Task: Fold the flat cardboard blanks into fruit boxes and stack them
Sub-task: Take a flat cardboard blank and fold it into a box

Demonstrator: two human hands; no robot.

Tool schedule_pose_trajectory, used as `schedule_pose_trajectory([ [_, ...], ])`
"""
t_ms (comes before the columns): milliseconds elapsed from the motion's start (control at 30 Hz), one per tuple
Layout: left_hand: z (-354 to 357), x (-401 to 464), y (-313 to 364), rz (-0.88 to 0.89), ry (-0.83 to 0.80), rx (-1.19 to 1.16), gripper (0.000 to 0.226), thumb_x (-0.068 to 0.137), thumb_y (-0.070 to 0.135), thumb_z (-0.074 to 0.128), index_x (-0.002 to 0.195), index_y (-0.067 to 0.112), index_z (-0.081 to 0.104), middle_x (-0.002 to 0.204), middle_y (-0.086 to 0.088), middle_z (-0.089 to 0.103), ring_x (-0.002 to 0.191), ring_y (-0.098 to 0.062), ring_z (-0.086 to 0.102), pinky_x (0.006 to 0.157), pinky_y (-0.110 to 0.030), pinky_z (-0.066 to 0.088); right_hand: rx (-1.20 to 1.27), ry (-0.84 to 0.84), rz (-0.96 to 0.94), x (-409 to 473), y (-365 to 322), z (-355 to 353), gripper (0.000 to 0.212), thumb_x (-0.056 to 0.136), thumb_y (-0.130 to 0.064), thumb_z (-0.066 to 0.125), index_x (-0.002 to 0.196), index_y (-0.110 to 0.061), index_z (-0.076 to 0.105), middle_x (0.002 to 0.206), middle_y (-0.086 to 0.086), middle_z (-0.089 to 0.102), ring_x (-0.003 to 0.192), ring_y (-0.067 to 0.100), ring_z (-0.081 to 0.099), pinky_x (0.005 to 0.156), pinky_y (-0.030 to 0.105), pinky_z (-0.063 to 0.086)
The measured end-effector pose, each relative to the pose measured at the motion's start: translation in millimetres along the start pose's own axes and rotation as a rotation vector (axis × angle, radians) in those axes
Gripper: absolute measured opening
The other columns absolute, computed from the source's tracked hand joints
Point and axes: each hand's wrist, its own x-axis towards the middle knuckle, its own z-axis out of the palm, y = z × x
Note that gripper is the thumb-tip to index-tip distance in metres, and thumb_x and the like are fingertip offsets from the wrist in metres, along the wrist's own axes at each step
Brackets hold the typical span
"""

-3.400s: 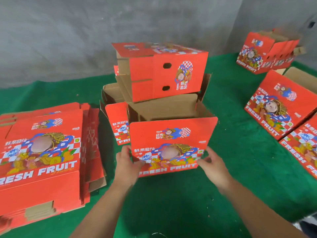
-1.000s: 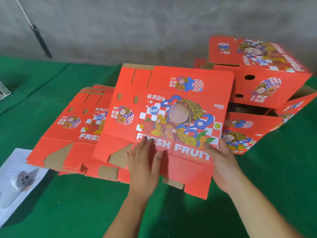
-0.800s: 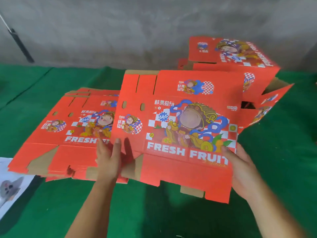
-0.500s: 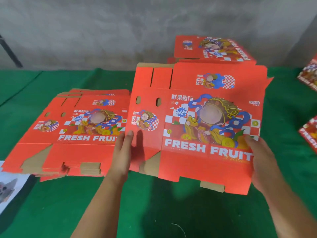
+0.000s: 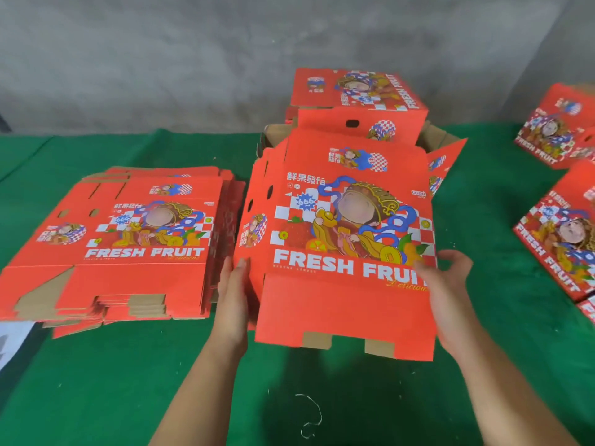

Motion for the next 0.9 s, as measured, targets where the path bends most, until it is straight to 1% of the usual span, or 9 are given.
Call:
schedule_pose_trajectory([
  [67, -0.3, -9.3, -3.5, -0.133, -0.040, -0.054, 0.066, 0.095, 0.062, 0.052, 0.148, 0.023, 0.050, 0.147, -0.007, 0.058, 0.133, -0.021, 0.058, 0.112, -0.049, 0.044, -0.029, -0.043, -0.043, -6.7, 2.4, -1.4, 0.037, 0.084, -0.031, 0.068, 0.109, -0.049, 0.048, 0.113, 0.007, 0.073, 0.088, 0.018, 0.077, 0.069, 0.038, 0.060],
  [133, -0.4, -24.3, -5.4, -0.269, -0.103, -0.114, 0.066, 0.094, 0.070, 0.041, 0.135, 0.024, 0.067, 0.132, -0.014, 0.068, 0.117, -0.030, 0.068, 0.092, -0.046, 0.059, -0.078, -0.102, -0.105, -13.2, 8.8, -1.2, 0.041, 0.095, -0.016, 0.066, 0.119, -0.047, 0.054, 0.119, 0.000, 0.073, 0.106, 0.019, 0.073, 0.089, 0.041, 0.058],
  [233, -0.7, -42.5, -11.4, -0.418, -0.199, -0.254, 0.075, 0.087, 0.081, 0.036, 0.115, 0.026, 0.080, 0.122, -0.014, 0.074, 0.103, -0.031, 0.074, 0.072, -0.042, 0.062, -0.157, -0.227, -0.141, -24.9, 12.7, -0.5, 0.054, 0.102, -0.010, 0.058, 0.135, -0.052, 0.053, 0.125, -0.017, 0.071, 0.115, 0.004, 0.067, 0.087, 0.021, 0.054],
  [433, 2.5, -60.8, -31.1, -0.303, -0.214, -0.143, 0.083, 0.081, 0.092, 0.042, 0.140, 0.038, 0.060, 0.144, -0.006, 0.061, 0.132, -0.030, 0.059, 0.098, -0.043, 0.056, -0.319, -0.319, -0.195, -24.5, 6.1, -11.1, 0.068, 0.101, -0.009, 0.060, 0.146, -0.056, 0.041, 0.127, -0.029, 0.066, 0.118, -0.008, 0.062, 0.093, 0.019, 0.045],
  [567, 21.2, -83.1, -47.2, -0.178, -0.104, -0.003, 0.063, 0.089, 0.054, 0.073, 0.137, 0.016, 0.061, 0.134, -0.011, 0.068, 0.125, -0.031, 0.065, 0.111, -0.053, 0.046, -0.454, -0.396, -0.216, -28.8, -1.8, -18.5, 0.075, 0.090, -0.020, 0.061, 0.141, -0.067, 0.034, 0.125, -0.036, 0.064, 0.112, -0.014, 0.060, 0.090, 0.019, 0.047],
  [700, 58.1, -103.1, -62.0, -0.035, 0.235, 0.214, 0.022, 0.092, 0.022, 0.077, 0.112, 0.016, 0.069, 0.105, -0.015, 0.077, 0.089, -0.022, 0.075, 0.077, -0.034, 0.061, -0.560, -0.514, -0.250, -35.2, -22.4, -28.7, 0.087, 0.073, -0.027, 0.053, 0.145, -0.068, 0.026, 0.119, -0.031, 0.067, 0.104, -0.001, 0.067, 0.095, 0.040, 0.055],
  [767, 80.1, -107.2, -63.8, 0.004, 0.319, 0.180, 0.008, 0.095, 0.018, 0.072, 0.100, 0.018, 0.066, 0.089, 0.000, 0.079, 0.072, -0.008, 0.071, 0.058, -0.018, 0.055, -0.631, -0.511, -0.302, -41.7, -36.7, -26.3, 0.087, 0.071, -0.027, 0.053, 0.142, -0.069, 0.025, 0.111, -0.026, 0.070, 0.100, 0.012, 0.070, 0.091, 0.044, 0.057],
  [833, 100.0, -111.3, -53.9, -0.046, 0.349, 0.093, 0.013, 0.096, 0.029, 0.070, 0.094, 0.025, 0.058, 0.081, 0.011, 0.076, 0.076, -0.009, 0.070, 0.059, -0.021, 0.054, -0.725, -0.470, -0.375, -46.0, -52.6, -22.6, 0.082, 0.071, -0.031, 0.053, 0.140, -0.066, 0.025, 0.105, -0.021, 0.070, 0.095, 0.025, 0.069, 0.084, 0.045, 0.057],
  [900, 112.4, -113.8, -45.6, -0.125, 0.278, 0.010, 0.027, 0.094, 0.042, 0.070, 0.113, 0.030, 0.056, 0.109, 0.004, 0.072, 0.097, -0.018, 0.071, 0.079, -0.034, 0.057, -0.807, -0.457, -0.454, -46.5, -69.2, -22.5, 0.078, 0.073, -0.032, 0.053, 0.139, -0.063, 0.025, 0.107, -0.017, 0.070, 0.094, 0.030, 0.068, 0.082, 0.046, 0.056],
])
